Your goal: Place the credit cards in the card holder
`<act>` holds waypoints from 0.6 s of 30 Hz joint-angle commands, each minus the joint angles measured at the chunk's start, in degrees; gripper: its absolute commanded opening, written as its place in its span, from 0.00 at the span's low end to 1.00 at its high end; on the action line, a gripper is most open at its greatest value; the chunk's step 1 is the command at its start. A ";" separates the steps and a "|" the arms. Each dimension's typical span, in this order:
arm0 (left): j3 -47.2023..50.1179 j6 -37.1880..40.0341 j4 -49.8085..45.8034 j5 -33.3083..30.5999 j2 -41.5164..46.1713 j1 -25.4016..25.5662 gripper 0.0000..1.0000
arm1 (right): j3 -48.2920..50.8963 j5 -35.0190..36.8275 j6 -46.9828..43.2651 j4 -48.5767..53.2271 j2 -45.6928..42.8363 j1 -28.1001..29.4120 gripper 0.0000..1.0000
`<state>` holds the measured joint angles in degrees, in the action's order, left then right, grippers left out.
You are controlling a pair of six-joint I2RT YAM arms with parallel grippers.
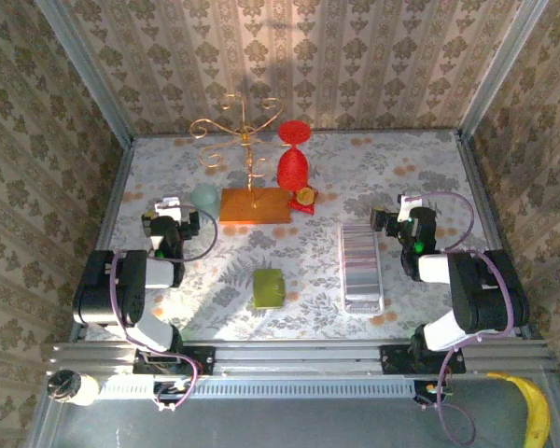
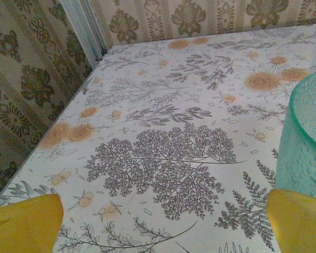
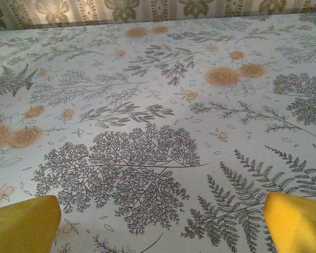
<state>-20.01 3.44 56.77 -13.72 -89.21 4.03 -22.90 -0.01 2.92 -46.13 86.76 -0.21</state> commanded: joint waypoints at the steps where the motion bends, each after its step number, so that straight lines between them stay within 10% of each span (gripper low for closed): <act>1: -1.07 -1.00 -0.80 0.79 -0.21 -0.43 1.00 | -1.31 1.02 -0.94 -0.84 0.53 0.30 1.00; 18: -1.26 -0.99 -1.11 0.97 -0.20 -0.53 1.00 | -1.35 1.07 -0.98 -0.80 0.60 0.32 1.00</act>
<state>-20.03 3.42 55.70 -13.32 -89.21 4.03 -22.90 -0.01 2.92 -46.13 86.76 -0.21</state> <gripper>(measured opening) 0.999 0.999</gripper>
